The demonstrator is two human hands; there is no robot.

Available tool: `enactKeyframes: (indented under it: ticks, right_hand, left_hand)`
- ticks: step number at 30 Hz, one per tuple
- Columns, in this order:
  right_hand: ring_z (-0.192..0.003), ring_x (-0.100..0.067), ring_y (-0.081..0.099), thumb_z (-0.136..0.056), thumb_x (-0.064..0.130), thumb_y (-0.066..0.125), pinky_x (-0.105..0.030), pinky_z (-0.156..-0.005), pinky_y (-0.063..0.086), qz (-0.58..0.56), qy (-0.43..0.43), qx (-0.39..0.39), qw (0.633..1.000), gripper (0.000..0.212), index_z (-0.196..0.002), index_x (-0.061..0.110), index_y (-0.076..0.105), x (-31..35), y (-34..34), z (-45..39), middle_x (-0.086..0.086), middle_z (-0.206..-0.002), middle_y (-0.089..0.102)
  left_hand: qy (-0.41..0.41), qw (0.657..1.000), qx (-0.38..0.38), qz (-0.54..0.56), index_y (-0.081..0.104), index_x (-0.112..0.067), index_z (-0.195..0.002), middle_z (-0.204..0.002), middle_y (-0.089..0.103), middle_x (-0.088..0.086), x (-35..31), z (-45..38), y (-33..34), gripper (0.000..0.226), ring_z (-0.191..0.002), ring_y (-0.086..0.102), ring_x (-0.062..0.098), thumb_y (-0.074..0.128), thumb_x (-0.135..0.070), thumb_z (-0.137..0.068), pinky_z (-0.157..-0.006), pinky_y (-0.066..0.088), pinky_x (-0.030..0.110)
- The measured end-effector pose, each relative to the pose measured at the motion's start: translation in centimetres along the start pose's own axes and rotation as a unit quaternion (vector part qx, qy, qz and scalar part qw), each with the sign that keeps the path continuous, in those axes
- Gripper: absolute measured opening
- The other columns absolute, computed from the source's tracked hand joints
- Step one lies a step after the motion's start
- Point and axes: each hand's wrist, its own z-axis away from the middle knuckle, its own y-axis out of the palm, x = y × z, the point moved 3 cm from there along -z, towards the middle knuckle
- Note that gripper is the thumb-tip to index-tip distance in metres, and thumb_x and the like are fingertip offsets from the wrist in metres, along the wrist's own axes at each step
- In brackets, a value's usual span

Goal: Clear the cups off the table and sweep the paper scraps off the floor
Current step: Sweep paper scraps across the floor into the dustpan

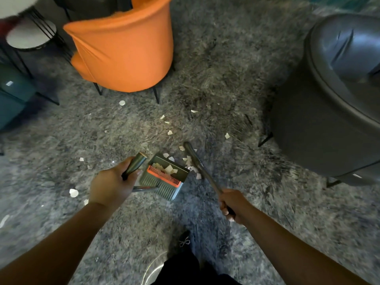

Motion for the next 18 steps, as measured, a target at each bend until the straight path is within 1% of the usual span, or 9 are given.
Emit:
enactKeyframes:
  ticks: [2,4,6,8,10,11,13,15,18]
  right_hand:
    - [-0.037,-0.015,0.033,-0.096,0.000,0.040,-0.021,-0.040,0.023,-0.008,-0.016,0.007,1.000,0.027,-0.115,0.010,0.056,0.6,0.3,0.4,-0.007,-0.057,0.040]
    - [-0.036,-0.015,0.034,-0.096,0.001,0.042,-0.020,-0.039,0.023,-0.015,-0.030,0.008,0.999,0.026,-0.116,0.010,0.056,1.3,0.4,0.6,-0.007,-0.058,0.041]
    - [-0.035,-0.014,0.034,-0.096,0.001,0.042,-0.019,-0.038,0.024,-0.015,-0.042,0.003,0.999,0.024,-0.113,0.008,0.057,2.2,0.1,0.8,-0.007,-0.058,0.042]
    - [-0.034,-0.014,0.034,-0.095,0.000,0.043,-0.020,-0.038,0.024,-0.014,-0.051,-0.005,0.999,0.030,-0.121,0.006,0.056,3.1,-0.5,0.8,-0.007,-0.057,0.043]
    - [-0.036,-0.014,0.032,-0.094,-0.001,0.043,-0.022,-0.041,0.022,-0.020,-0.063,-0.013,0.998,0.030,-0.122,0.003,0.051,4.0,-1.3,0.7,-0.007,-0.056,0.041]
    - [-0.035,-0.014,0.032,-0.093,-0.002,0.043,-0.021,-0.040,0.022,-0.026,-0.069,-0.018,0.997,0.029,-0.120,0.004,0.053,4.7,-1.9,0.4,-0.007,-0.056,0.041]
    - [-0.033,-0.013,0.032,-0.093,-0.002,0.044,-0.018,-0.036,0.024,-0.041,-0.079,-0.028,0.996,0.026,-0.111,0.013,0.057,6.0,-3.3,-0.6,-0.007,-0.056,0.041]
    - [-0.033,-0.014,0.032,-0.093,-0.003,0.042,-0.017,-0.035,0.025,-0.034,-0.084,-0.038,0.995,0.021,-0.104,0.010,0.055,7.7,-4.9,-1.8,-0.008,-0.057,0.041]
    - [-0.038,-0.018,0.033,-0.093,-0.003,0.042,-0.024,-0.041,0.023,0.000,-0.078,-0.051,0.996,0.016,-0.103,0.005,0.052,10.9,-8.1,-3.6,-0.011,-0.059,0.040]
  left_hand:
    - [-0.014,1.000,0.004,-0.012,0.067,-0.020,-0.120,-0.056,0.062,0.007,0.7,-0.1,-0.4,0.039,-0.047,0.059,0.030,0.064,-0.036,-0.084,-0.045,0.027,0.015]
    - [-0.036,0.999,0.012,-0.019,0.065,-0.021,-0.124,-0.060,0.064,0.009,1.4,-0.3,-0.5,0.040,-0.052,0.060,0.032,0.068,-0.033,-0.087,-0.045,0.028,0.018]
    - [-0.048,0.999,0.018,-0.016,0.063,-0.021,-0.127,-0.064,0.066,0.013,1.6,-0.5,-0.6,0.043,-0.057,0.063,0.034,0.067,-0.037,-0.087,-0.048,0.030,0.022]
    - [-0.064,0.998,0.023,-0.016,0.062,-0.022,-0.128,-0.070,0.068,0.016,1.6,-0.8,-0.6,0.043,-0.064,0.064,0.037,0.067,-0.035,-0.088,-0.050,0.032,0.025]
    - [-0.080,0.996,0.025,-0.013,0.060,-0.024,-0.130,-0.072,0.068,0.016,1.3,-1.3,-0.7,0.043,-0.067,0.064,0.038,0.066,-0.035,-0.088,-0.052,0.034,0.027]
    - [-0.086,0.996,0.023,-0.013,0.060,-0.024,-0.130,-0.071,0.068,0.015,1.0,-1.5,-0.7,0.043,-0.067,0.064,0.037,0.065,-0.037,-0.089,-0.052,0.034,0.026]
    - [-0.085,0.996,0.008,-0.018,0.061,-0.023,-0.129,-0.065,0.066,0.013,0.6,-2.1,-0.7,0.044,-0.061,0.063,0.036,0.061,-0.044,-0.090,-0.049,0.031,0.024]
    - [-0.075,0.997,-0.005,-0.018,0.062,-0.021,-0.127,-0.062,0.065,0.012,0.3,-2.6,-0.5,0.051,-0.055,0.061,0.034,0.054,-0.049,-0.084,-0.047,0.030,0.021]
    - [-0.118,0.993,-0.002,-0.017,0.061,-0.021,-0.129,-0.069,0.067,0.013,-0.8,-3.8,0.1,0.047,-0.061,0.062,0.035,0.064,-0.044,-0.088,-0.048,0.034,0.024]
